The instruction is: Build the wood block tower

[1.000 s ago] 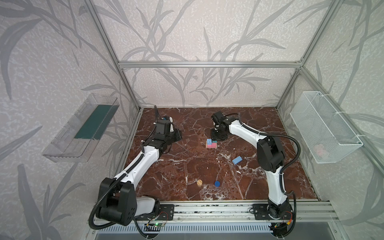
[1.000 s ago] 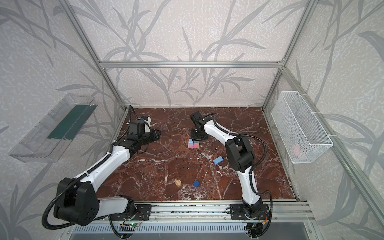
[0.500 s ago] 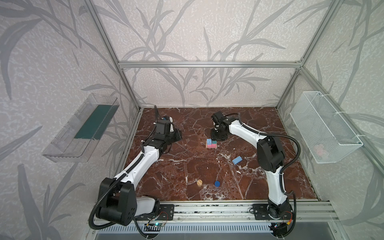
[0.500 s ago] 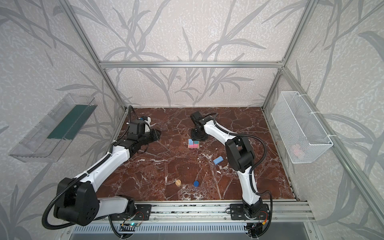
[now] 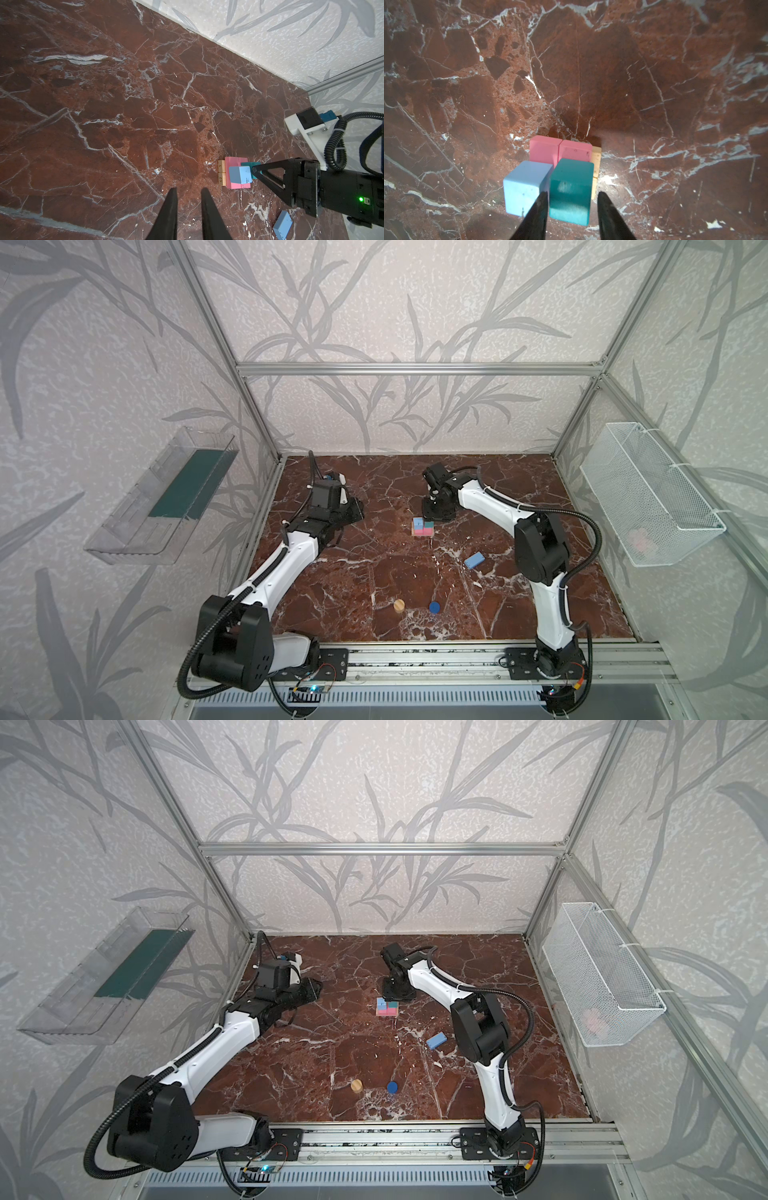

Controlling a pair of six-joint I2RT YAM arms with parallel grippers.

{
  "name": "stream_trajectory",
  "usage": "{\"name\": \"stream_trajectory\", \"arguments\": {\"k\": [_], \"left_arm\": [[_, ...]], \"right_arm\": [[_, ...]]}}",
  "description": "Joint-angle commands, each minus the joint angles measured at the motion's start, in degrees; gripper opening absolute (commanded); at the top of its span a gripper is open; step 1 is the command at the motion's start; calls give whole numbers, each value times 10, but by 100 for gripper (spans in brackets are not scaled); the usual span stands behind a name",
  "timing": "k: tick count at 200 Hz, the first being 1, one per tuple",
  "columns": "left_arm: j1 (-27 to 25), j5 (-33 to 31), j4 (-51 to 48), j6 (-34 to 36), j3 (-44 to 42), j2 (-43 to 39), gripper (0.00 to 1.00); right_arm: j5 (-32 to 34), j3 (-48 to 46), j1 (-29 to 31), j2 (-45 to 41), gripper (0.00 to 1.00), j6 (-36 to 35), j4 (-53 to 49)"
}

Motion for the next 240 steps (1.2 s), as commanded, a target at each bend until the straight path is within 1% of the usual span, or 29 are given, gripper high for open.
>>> {"name": "stream_trajectory", "arguments": {"k": [1,38,90,105,143,192,216,240], "left_arm": [[-3,6,4,-2,15,0,21],[-5,11,5,-6,16,1,21],[-24,28,2,-1,28,12,22],[-36,33,-7,5,40,23,24],[-71,30,-45,30,74,57,33],[-98,26,-103,45,121,105,36],[-111,13,-120,44,130,110,41],[-119,10,-122,39,132,108,44]], "right_arm": [[9,-2,3,-36,41,6,-10],[4,-15,4,-58,42,7,0],[10,-50,4,-108,51,5,24],[11,-66,3,-122,52,5,35],[-4,-118,-8,-153,52,9,87],[-37,-166,-30,-170,50,20,150],[-54,-181,-42,-171,49,26,170],[-67,-188,-52,-170,49,26,185]]}}
